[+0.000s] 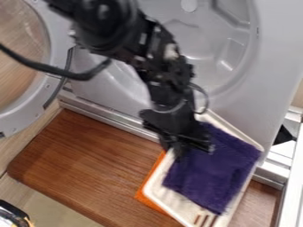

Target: Move the tray to the left side of the table

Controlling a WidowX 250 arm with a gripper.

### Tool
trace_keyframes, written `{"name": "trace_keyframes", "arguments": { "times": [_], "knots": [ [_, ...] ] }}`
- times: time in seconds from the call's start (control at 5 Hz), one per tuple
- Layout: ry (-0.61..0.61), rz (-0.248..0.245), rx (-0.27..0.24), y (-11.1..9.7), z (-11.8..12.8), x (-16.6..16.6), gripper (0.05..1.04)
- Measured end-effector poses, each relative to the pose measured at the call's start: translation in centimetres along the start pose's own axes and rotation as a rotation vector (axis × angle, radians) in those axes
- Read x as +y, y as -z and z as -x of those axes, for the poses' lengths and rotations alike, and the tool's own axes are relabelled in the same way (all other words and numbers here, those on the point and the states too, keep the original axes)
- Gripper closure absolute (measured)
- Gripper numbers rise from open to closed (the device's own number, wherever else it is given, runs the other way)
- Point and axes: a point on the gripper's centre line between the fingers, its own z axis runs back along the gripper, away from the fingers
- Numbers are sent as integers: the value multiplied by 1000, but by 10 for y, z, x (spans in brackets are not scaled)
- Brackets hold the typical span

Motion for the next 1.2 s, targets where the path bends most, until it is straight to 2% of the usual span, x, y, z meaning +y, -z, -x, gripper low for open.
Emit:
{"name": "trace_keyframes", "arguments": {
  "times": [0.2, 0.4, 0.6, 1.0, 1.2],
  "knots": [
    [-28, 29, 25, -2, 6, 39, 981],
    [-42, 85, 9, -1, 23, 74, 981],
    [-68, 73, 36, -4, 33, 96, 981],
    [-56, 71, 87, 3, 33, 133, 981],
    [-56, 52, 115, 8, 35, 147, 981]
  ]
}}
